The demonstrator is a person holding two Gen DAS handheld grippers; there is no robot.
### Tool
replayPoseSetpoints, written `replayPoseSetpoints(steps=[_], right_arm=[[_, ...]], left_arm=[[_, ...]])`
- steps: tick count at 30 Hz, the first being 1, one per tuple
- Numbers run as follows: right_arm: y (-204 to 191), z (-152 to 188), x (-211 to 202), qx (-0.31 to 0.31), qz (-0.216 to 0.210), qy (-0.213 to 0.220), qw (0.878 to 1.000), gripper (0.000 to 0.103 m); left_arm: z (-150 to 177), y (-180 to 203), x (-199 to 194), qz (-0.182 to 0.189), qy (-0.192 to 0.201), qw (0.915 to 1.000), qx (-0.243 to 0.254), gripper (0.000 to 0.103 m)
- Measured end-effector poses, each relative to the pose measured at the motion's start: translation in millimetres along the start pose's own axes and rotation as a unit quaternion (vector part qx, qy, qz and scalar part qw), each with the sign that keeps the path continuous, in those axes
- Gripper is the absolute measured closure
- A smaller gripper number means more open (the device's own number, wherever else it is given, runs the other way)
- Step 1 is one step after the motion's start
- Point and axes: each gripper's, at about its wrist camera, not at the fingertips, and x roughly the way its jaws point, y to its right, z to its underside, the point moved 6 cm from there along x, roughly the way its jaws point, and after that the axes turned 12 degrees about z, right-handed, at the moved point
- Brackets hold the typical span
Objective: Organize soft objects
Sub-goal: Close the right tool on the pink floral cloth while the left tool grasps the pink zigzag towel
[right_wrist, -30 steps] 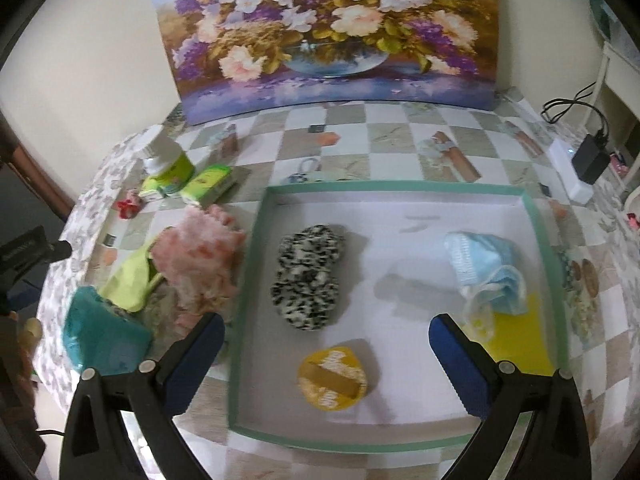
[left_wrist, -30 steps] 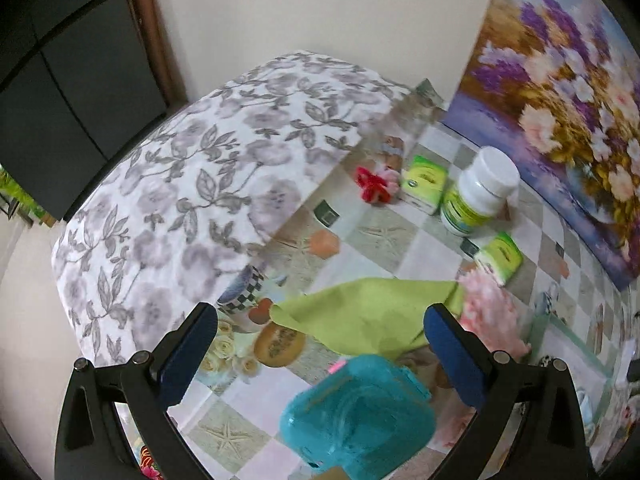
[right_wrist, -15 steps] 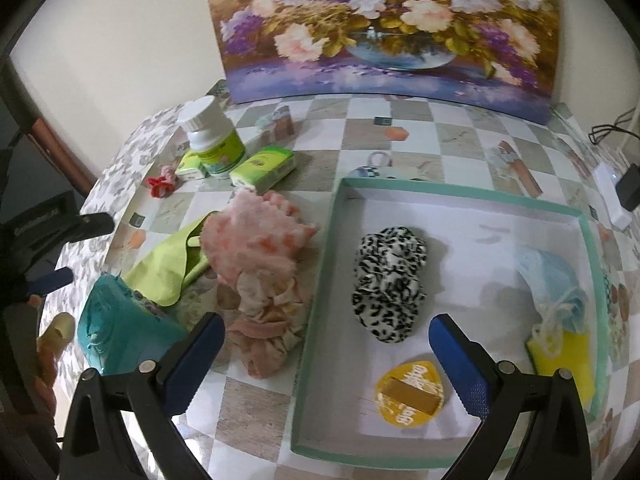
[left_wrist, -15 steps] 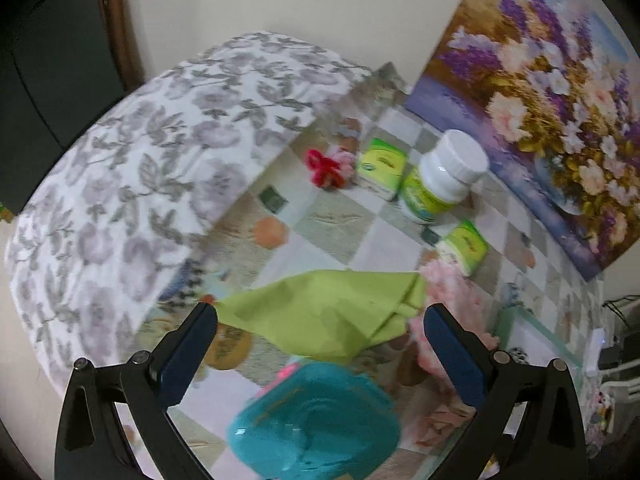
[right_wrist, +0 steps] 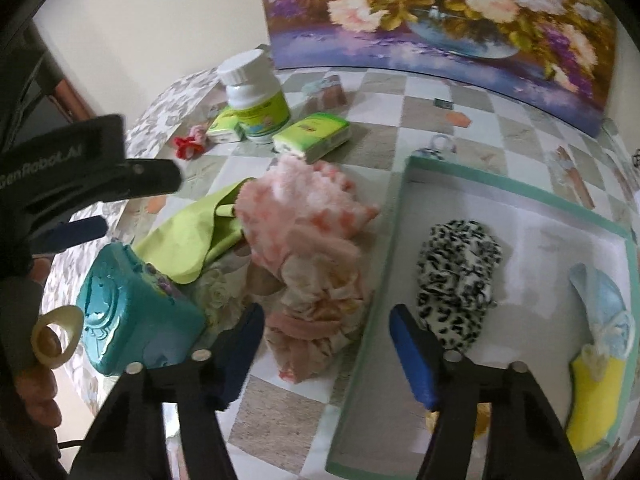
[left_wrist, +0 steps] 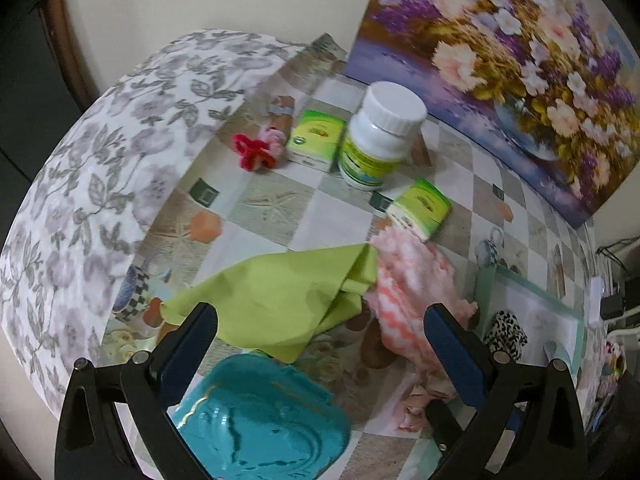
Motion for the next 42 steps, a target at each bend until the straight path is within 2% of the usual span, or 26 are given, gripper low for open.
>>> replayPoseSetpoints(steps=[11, 14, 16, 23, 25, 28, 29, 31, 33, 38, 39, 40, 42], right_arm=[[-9.4, -2.5, 18.8, -0.015, -0.007, -0.013, 1.000, 0.062], [-6.9, -2.2, 23.1, -0.009, -0.011, -0.018, 1.000, 0.067], [-5.0, -1.3, 25.0, -0.003, -0.017, -0.020, 1.000, 0.069], [-2.1, -1.9, 25.2, 0.006, -0.026, -0.022, 0.999, 0.071], [-2.3, -1.9, 25.0, 0.006, -0.027, -0.022, 0.999, 0.071], [-0.8, -2.4, 25.4, 0.010, -0.031, -0.022, 0.999, 0.070], [-0.1, -2.3, 25.6, 0.011, -0.032, -0.022, 0.999, 0.070], [1.0, -2.7, 25.9, 0.013, -0.034, -0.023, 0.999, 0.070], [2.2, -1.7, 24.6, 0.015, -0.035, -0.023, 0.999, 0.071], [3.8, -1.9, 25.0, 0.017, -0.038, -0.024, 0.999, 0.071], [3.9, -1.9, 25.1, 0.017, -0.038, -0.024, 0.999, 0.071], [3.8, -2.0, 25.4, 0.016, -0.038, -0.024, 0.999, 0.071], [3.2, -2.2, 26.1, 0.013, -0.036, -0.023, 0.999, 0.072]], left_arm=[[2.2, 23.3, 13.0, 0.006, -0.016, 0.9995, 0.025, 0.001], [3.5, 30.7, 17.7, 0.016, -0.021, 0.9990, 0.037, 0.008], [5.7, 34.6, 23.1, 0.021, -0.028, 0.9985, 0.043, 0.018], [12.1, 45.8, 40.1, 0.041, -0.044, 0.9973, 0.043, 0.023], [13.3, 48.4, 43.5, 0.033, -0.042, 0.9973, 0.051, 0.032], [14.4, 50.2, 48.2, 0.025, -0.044, 0.9969, 0.060, 0.037], [14.1, 51.0, 48.8, 0.029, -0.042, 0.9969, 0.059, 0.038], [14.3, 51.8, 51.4, 0.041, -0.043, 0.9967, 0.054, 0.051], [15.1, 51.6, 54.5, 0.038, -0.045, 0.9967, 0.056, 0.053], [20.9, 51.6, 65.7, 0.046, -0.059, 0.9957, 0.055, 0.080], [22.0, 51.1, 67.6, 0.047, -0.060, 0.9956, 0.054, 0.090], [23.0, 50.4, 69.3, 0.047, -0.062, 0.9956, 0.053, 0.094], [24.3, 48.6, 71.1, 0.048, -0.063, 0.9956, 0.049, 0.096]])
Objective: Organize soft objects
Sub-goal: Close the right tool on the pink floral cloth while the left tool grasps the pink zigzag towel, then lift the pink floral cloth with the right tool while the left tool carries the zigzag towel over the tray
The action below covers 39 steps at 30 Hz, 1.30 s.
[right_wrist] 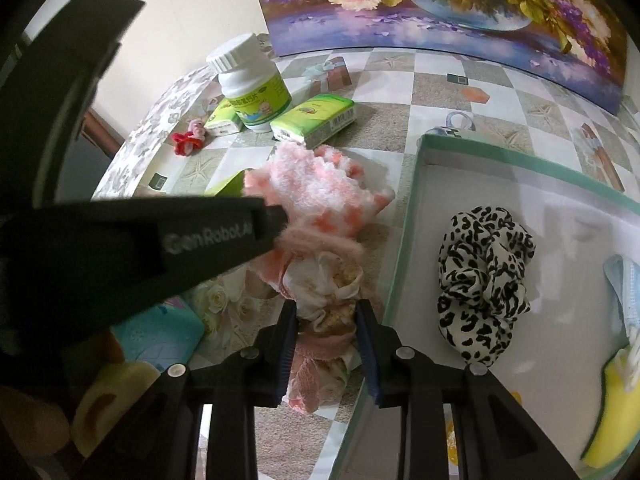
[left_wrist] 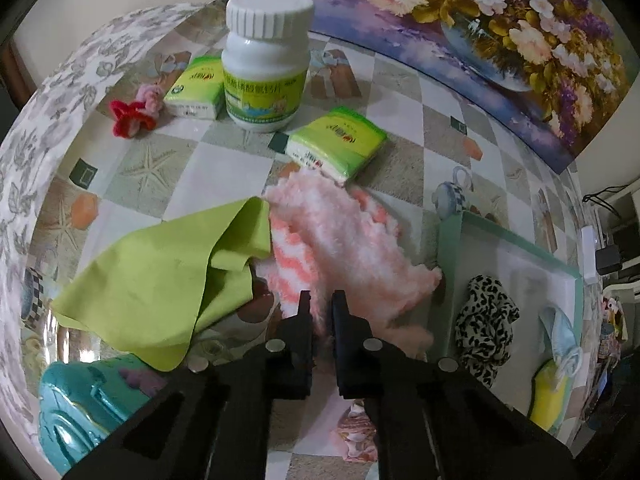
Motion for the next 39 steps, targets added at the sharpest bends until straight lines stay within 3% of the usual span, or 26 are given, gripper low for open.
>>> replayPoseSetpoints(steps=[4, 10, 24, 39], right_arm=[[1.7, 0.1, 1.2, 0.005, -0.005, -0.002, 1.000, 0.085], [8.4, 0.7, -3.7, 0.019, -0.016, 0.001, 1.000, 0.091], [25.4, -13.6, -42.2, 0.050, -0.031, 0.040, 0.998, 0.092], [69.3, -29.1, -88.4, 0.104, -0.005, 0.091, 0.990, 0.092]], left_arm=[[0.2, 0.0, -1.7, 0.012, 0.003, 0.9999, -0.007, 0.098], [1.1, 2.1, -9.8, 0.010, 0.004, 0.9999, -0.001, 0.098], [-7.7, 12.3, -33.6, 0.022, 0.033, 0.9992, 0.011, 0.100], [-17.1, 35.4, -68.2, 0.045, 0.077, 0.9954, 0.035, 0.100]])
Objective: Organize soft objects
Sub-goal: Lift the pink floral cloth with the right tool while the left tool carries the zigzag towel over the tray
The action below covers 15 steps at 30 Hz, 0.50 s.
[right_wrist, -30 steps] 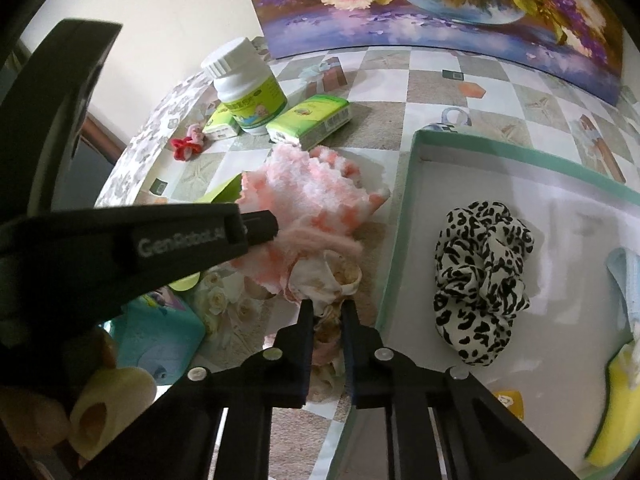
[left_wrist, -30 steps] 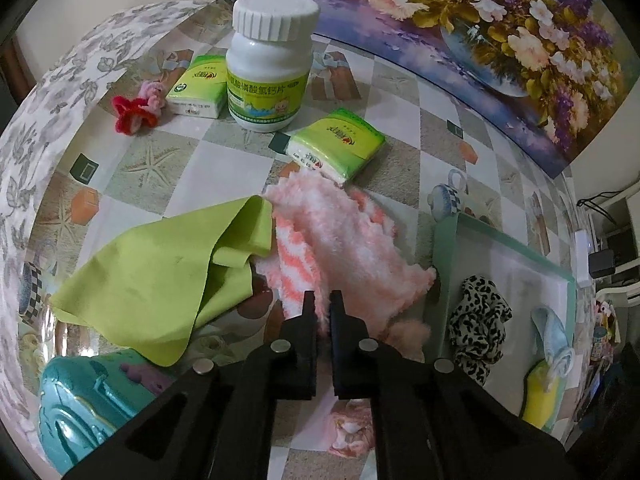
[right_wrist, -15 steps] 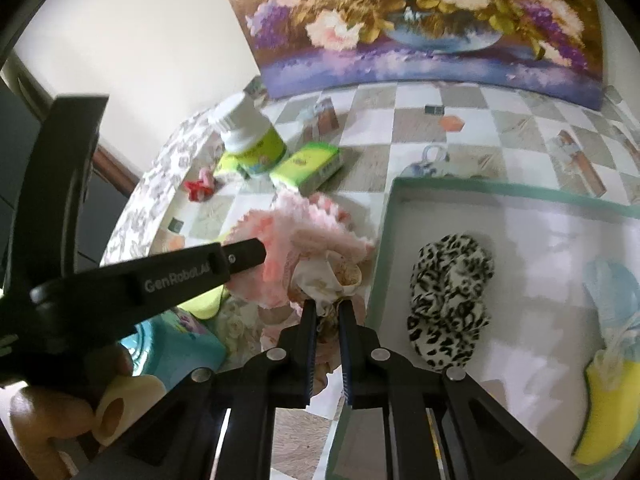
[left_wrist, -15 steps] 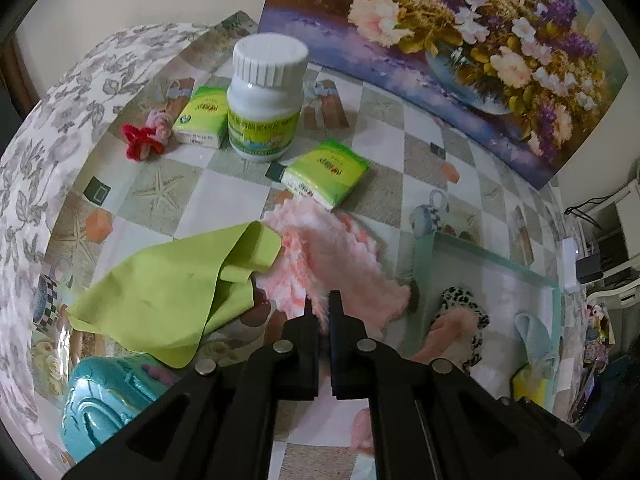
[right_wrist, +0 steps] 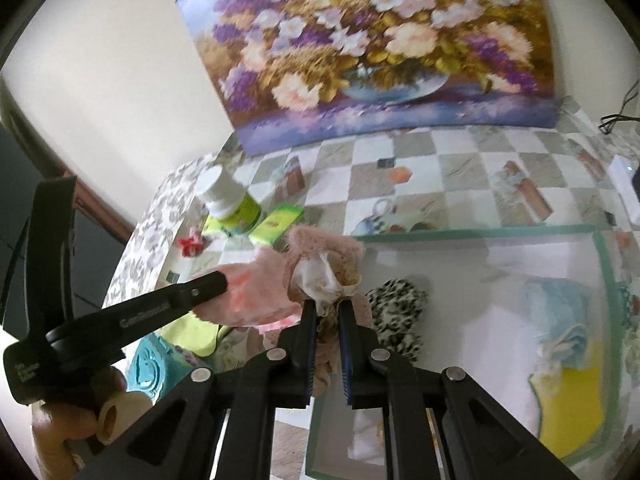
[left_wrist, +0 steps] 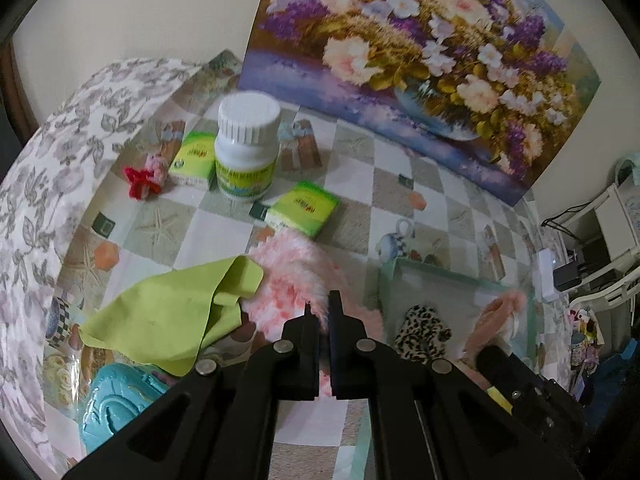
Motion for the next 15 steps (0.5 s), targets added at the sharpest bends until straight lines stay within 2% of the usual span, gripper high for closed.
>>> replayPoseSetpoints(steps=[15], right_arm=[[38.8, -25.3, -43.8, 0.055, 0.008, 0.045, 0.997, 0.092]], left_arm=[[-20.1, 42.0, -52.6, 0.033, 0.071, 0.9961, 0.040, 0.100]])
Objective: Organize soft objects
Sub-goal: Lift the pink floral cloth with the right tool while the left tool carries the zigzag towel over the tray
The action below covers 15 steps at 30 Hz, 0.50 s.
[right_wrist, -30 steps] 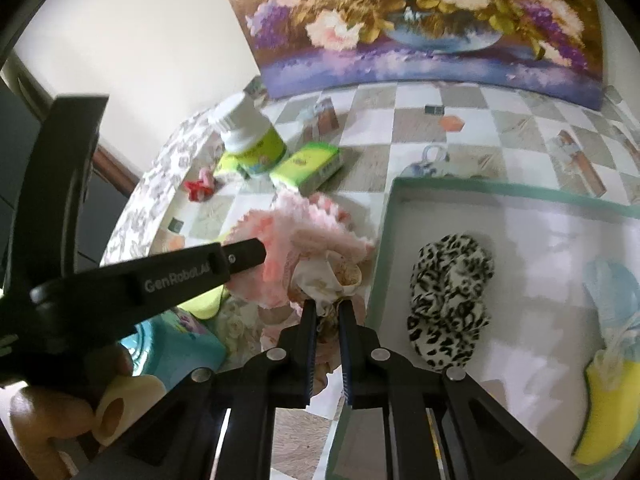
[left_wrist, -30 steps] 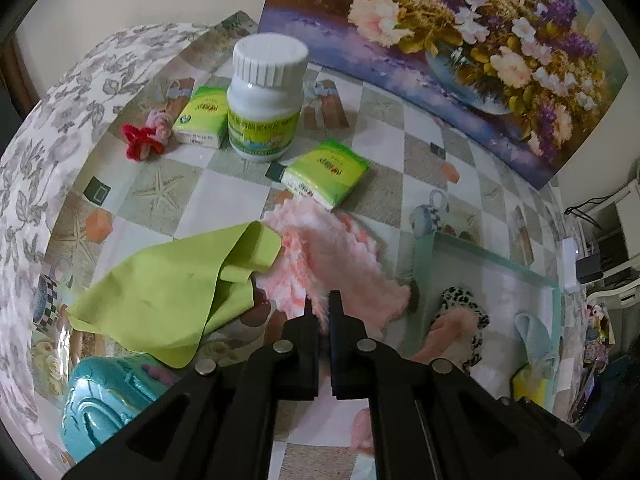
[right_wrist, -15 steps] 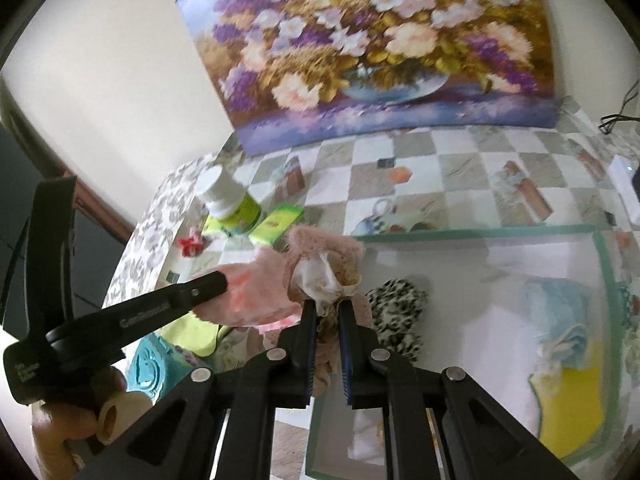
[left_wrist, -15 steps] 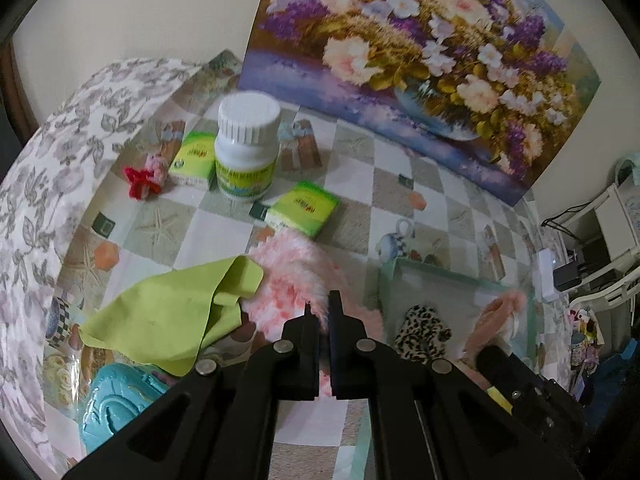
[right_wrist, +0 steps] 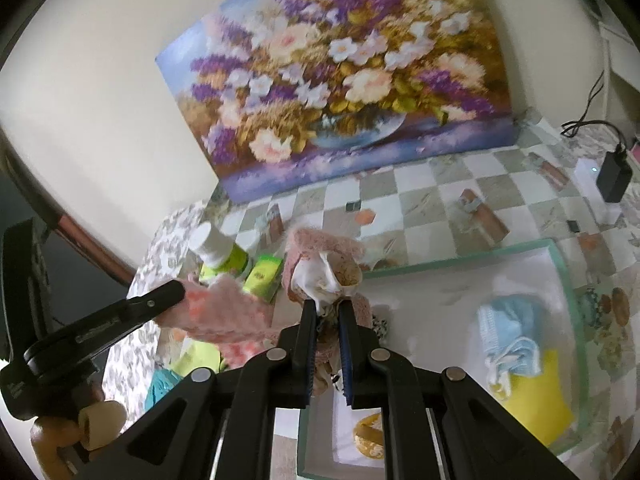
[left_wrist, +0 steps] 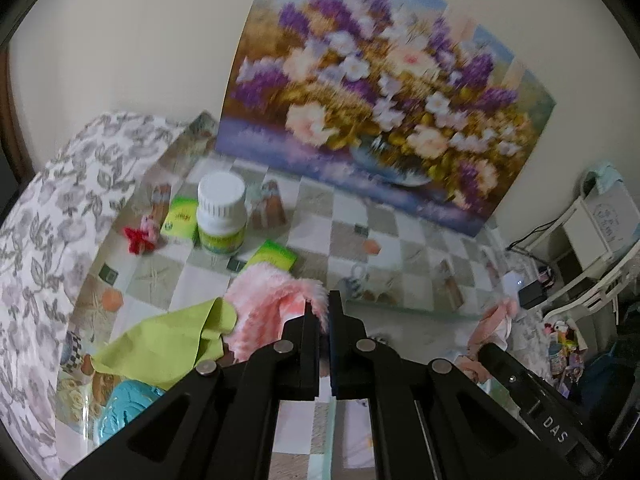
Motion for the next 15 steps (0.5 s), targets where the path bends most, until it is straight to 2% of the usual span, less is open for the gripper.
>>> replayPoseSetpoints(steps=[8, 15], right_arm=[[19.0, -17.7, -31.0, 0.025, 0.006, 0.038, 0.999, 0.092], [43.9, -29.8, -60.5, 0.048, 0.017, 0.077, 0.996, 0.092]], left_arm=[[-16.1, 32.7, -40.1, 0.024, 0.053, 0.9979, 0.031, 0.100], [-21.6, 73.6, -73.6, 0.052, 0.092, 0.9918, 0.071, 0.100]])
